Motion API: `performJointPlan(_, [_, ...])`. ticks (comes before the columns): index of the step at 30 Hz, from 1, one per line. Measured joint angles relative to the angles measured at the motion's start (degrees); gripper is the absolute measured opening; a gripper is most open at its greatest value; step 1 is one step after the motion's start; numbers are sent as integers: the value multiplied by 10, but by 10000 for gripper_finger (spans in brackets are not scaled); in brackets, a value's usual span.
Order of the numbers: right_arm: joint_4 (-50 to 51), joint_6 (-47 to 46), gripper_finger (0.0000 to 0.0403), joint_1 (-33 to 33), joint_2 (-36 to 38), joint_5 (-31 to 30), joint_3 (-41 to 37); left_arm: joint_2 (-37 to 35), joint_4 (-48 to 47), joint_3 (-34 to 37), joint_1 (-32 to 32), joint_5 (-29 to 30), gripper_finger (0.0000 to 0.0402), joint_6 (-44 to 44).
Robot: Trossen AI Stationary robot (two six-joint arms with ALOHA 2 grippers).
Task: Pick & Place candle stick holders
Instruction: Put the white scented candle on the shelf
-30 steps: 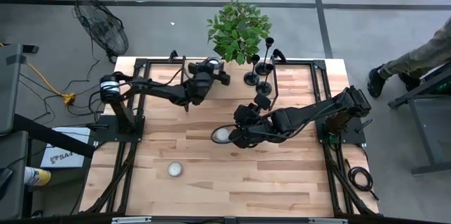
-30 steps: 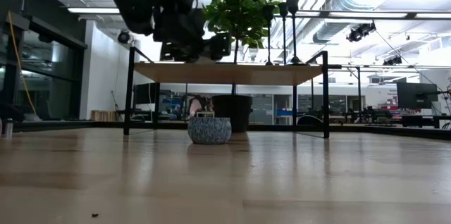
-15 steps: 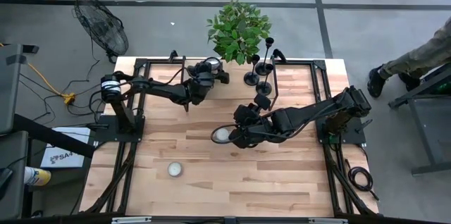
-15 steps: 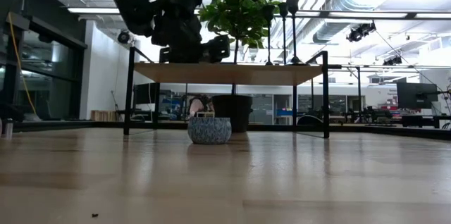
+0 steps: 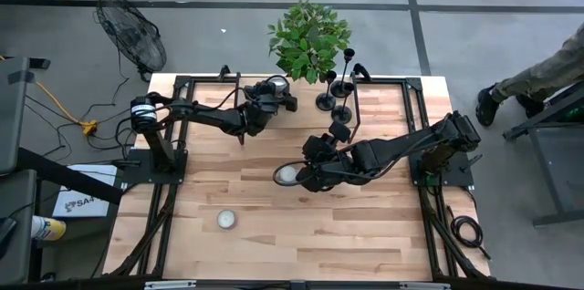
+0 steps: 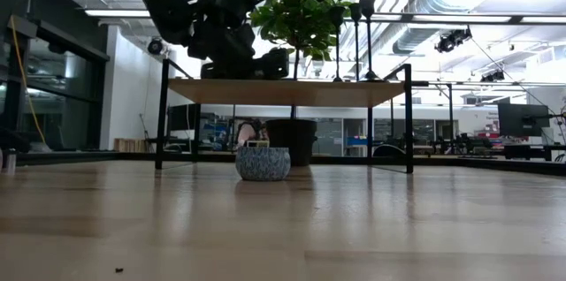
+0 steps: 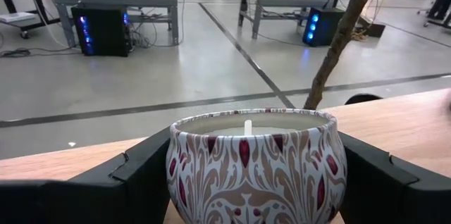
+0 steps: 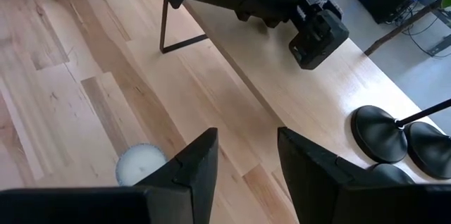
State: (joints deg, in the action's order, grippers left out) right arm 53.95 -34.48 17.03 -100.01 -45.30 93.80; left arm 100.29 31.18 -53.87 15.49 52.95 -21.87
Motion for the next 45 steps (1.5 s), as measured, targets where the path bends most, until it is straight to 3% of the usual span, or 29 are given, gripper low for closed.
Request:
performJointPlan(13, [0, 0, 142, 0, 0, 5, 0, 0, -9, 0, 0, -14, 306, 6])
performJointPlan(25, [0, 0, 142, 0, 0, 9, 0, 0, -27, 0, 0, -14, 370, 15])
performJointPlan(45, [8, -16, 142, 0, 0, 14, 0, -3, -29, 0, -1, -20, 372, 51])
